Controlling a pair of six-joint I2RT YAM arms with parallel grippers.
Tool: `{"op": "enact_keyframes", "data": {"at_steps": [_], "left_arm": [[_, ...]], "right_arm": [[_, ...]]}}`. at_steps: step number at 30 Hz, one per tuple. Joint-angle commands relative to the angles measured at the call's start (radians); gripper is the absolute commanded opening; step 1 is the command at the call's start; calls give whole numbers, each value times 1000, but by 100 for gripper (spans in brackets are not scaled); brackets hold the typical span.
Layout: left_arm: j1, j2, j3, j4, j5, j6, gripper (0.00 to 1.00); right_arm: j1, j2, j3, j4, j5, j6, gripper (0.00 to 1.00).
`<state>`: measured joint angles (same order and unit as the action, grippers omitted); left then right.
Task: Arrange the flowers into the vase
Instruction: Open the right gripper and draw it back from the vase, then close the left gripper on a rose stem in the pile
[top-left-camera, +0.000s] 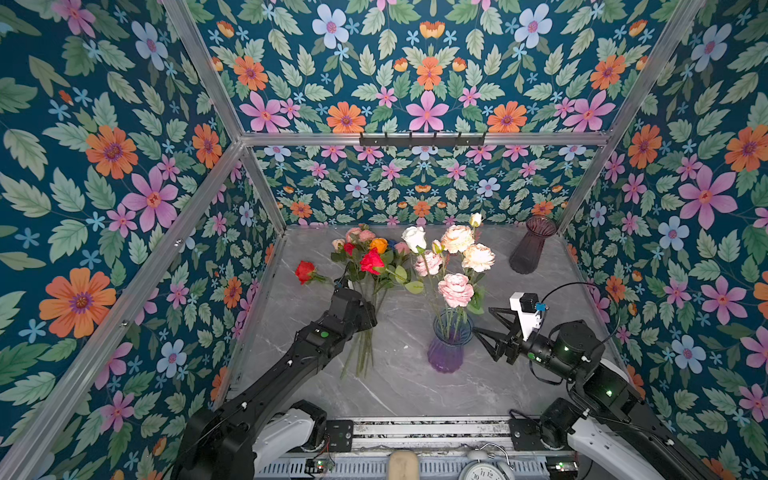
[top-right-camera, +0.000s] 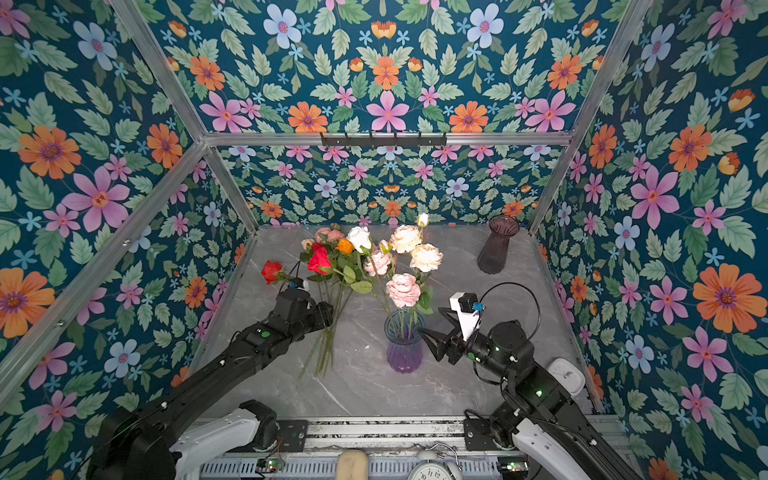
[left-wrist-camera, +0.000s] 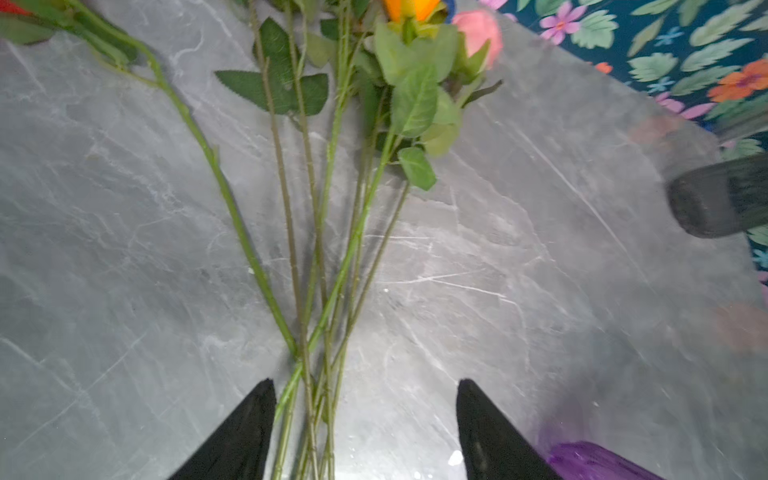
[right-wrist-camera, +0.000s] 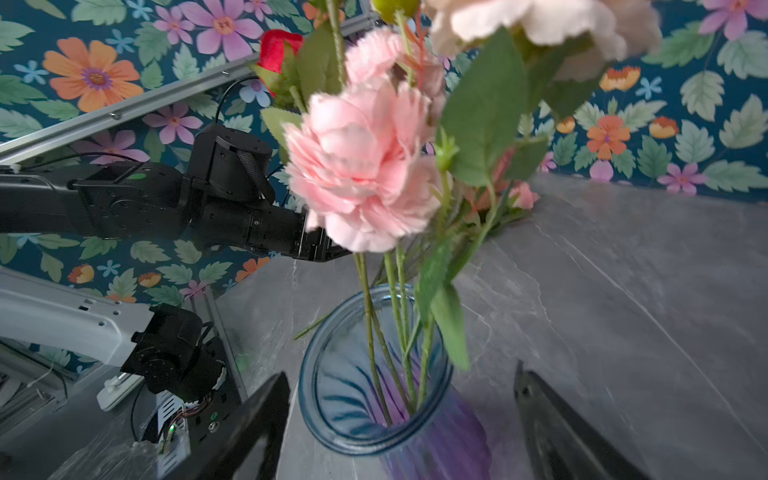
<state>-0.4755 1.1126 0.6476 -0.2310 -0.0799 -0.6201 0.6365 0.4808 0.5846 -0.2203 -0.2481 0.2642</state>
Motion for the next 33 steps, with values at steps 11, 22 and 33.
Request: {"op": "enact_keyframes", "data": {"at_steps": [11,22,33], "left_arm": [[231,462,217,169,124,80,41],[254,705,407,163,117,103,39],[293,796,491,125,79,108,18]], "right_arm": [[1,-130,8,-286,14,125,87],[1,-170,21,-324,24,106,89],[1,-187,21,-327,32,105,89]]}}
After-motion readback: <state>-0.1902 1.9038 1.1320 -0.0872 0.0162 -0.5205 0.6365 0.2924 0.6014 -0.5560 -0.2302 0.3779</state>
